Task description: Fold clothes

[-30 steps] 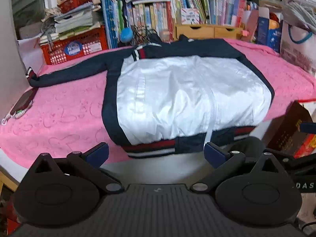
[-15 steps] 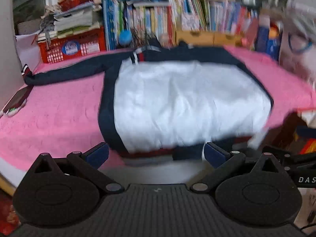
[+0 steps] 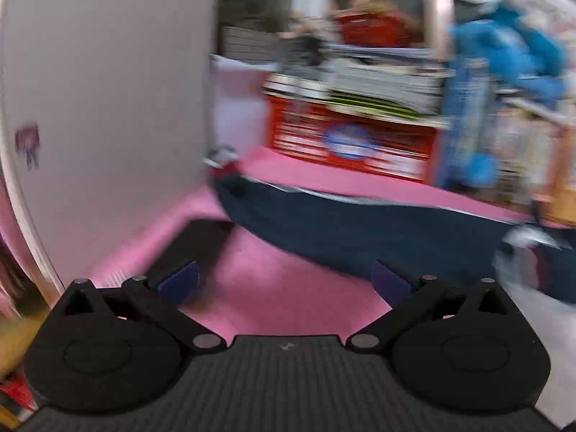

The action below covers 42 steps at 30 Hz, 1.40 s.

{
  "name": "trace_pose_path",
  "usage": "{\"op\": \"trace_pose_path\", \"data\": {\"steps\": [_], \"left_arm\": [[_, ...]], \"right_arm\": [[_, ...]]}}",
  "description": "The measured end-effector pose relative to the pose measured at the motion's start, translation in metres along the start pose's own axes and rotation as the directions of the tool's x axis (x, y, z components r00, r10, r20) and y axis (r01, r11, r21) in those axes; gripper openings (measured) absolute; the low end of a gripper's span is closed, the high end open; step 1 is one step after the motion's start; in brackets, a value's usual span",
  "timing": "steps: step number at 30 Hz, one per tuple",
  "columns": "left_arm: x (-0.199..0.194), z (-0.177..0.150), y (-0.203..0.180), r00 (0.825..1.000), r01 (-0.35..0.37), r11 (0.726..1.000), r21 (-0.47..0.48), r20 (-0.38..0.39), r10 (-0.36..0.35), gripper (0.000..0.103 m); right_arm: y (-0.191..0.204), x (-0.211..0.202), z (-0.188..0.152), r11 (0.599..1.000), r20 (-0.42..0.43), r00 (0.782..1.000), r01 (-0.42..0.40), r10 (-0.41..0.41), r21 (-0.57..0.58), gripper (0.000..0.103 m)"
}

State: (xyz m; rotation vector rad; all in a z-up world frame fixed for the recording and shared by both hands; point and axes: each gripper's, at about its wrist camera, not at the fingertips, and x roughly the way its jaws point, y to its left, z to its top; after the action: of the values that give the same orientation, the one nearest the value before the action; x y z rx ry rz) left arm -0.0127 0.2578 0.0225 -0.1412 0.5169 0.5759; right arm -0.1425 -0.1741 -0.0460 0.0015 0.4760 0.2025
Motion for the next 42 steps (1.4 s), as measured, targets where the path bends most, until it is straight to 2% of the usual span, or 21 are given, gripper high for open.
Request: {"op": "trace_pose_path", "data": {"steps": [5,7,8,10,14,16,18,20,21,22,24,26,28,30,32,35,36,37,38,39,42], "left_arm": [[0.104,0.049,0.024,0.988,-0.147,0.989,0.009,-0.056,0.147,0.097],[0.142,0.059,0.033,0.978,-0.172,0.985,-0.020,-0.123,0.169,0.081],[0.157,0.062,0.038,0.975,-0.164,0.986,-0.039,-0.156,0.156,0.068],[0.181,0.065,0.044,0.971,-0.131,0.989,-0.069,-0.209,0.114,0.054],[0.210,0.063,0.045,0.954,-0.130,0.987,-0.096,-0.283,0.098,0.005],[0.207,0.063,0.043,0.962,-0.137,0.985,-0.105,-0.251,0.106,0.003],[0.186,0.066,0.032,0.985,-0.084,0.992,-0.095,-0.160,0.068,0.002],[0.153,0.072,0.009,0.997,0.046,0.998,-0.047,-0.054,-0.048,0.002],[0.133,0.076,-0.011,0.991,0.131,0.991,0.000,-0.013,-0.131,0.002],[0.112,0.080,-0.031,0.976,0.213,0.976,0.051,0.025,-0.215,0.002],[0.066,0.081,-0.081,0.919,0.376,0.914,0.151,0.064,-0.388,0.003],[0.020,0.074,-0.136,0.834,0.517,0.819,0.250,0.069,-0.547,0.004],[-0.013,0.050,-0.189,0.756,0.612,0.713,0.343,0.013,-0.655,0.012],[-0.031,0.011,-0.232,0.714,0.667,0.629,0.399,-0.101,-0.693,0.032],[-0.042,-0.031,-0.254,0.688,0.704,0.571,0.422,-0.208,-0.695,0.032],[-0.050,-0.063,-0.238,0.658,0.745,0.559,0.364,-0.264,-0.705,0.033],[-0.051,-0.069,-0.229,0.656,0.750,0.568,0.340,-0.266,-0.707,0.038],[-0.049,-0.070,-0.217,0.666,0.743,0.591,0.314,-0.250,-0.703,0.045],[-0.047,-0.070,-0.204,0.686,0.725,0.622,0.295,-0.227,-0.691,0.061],[-0.045,-0.070,-0.191,0.719,0.692,0.664,0.283,-0.196,-0.666,0.070],[-0.038,-0.068,-0.171,0.781,0.623,0.736,0.265,-0.144,-0.608,0.070]], "right_arm": [[0.003,0.034,0.004,1.000,-0.009,1.000,-0.001,0.002,0.012,0.103],[0.003,0.046,0.006,1.000,-0.015,1.000,-0.001,0.001,0.020,0.103],[0.003,0.053,0.007,1.000,-0.023,1.000,-0.003,0.004,0.029,0.103],[0.002,0.065,0.010,0.999,-0.044,0.999,-0.008,0.010,0.044,0.103],[0.001,0.088,0.014,0.999,-0.072,0.997,-0.021,0.024,0.049,0.103],[0.000,0.096,0.016,0.998,-0.073,0.997,-0.031,0.035,0.052,0.103],[-0.003,0.102,0.018,0.998,-0.074,0.996,-0.044,0.047,0.054,0.103],[-0.007,0.106,0.019,0.996,-0.065,0.996,-0.053,0.058,0.067,0.103],[-0.010,0.107,0.019,0.995,-0.060,0.996,-0.058,0.062,0.078,0.103],[-0.013,0.108,0.019,0.994,-0.056,0.996,-0.060,0.065,0.093,0.103],[-0.021,0.108,0.019,0.990,-0.049,0.996,-0.063,0.070,0.124,0.103],[-0.030,0.103,0.018,0.986,-0.039,0.997,-0.060,0.067,0.155,0.103],[-0.040,0.098,0.018,0.980,-0.028,0.998,-0.055,0.062,0.191,0.103],[-0.053,0.092,0.017,0.969,-0.016,0.999,-0.044,0.050,0.245,0.103],[-0.067,0.085,0.014,0.953,0.000,0.999,-0.047,0.050,0.300,0.103],[-0.084,0.077,0.008,0.937,0.012,0.998,-0.060,0.060,0.345,0.103],[-0.086,0.078,0.009,0.936,0.006,0.998,-0.060,0.062,0.346,0.103],[-0.086,0.081,0.014,0.938,-0.002,0.998,-0.065,0.070,0.339,0.103],[-0.085,0.085,0.019,0.940,-0.010,0.997,-0.069,0.077,0.333,0.103],[-0.085,0.088,0.024,0.942,-0.019,0.996,-0.074,0.085,0.327,0.103],[-0.079,0.125,0.052,0.929,-0.041,0.991,-0.104,0.126,0.356,0.103]]}}
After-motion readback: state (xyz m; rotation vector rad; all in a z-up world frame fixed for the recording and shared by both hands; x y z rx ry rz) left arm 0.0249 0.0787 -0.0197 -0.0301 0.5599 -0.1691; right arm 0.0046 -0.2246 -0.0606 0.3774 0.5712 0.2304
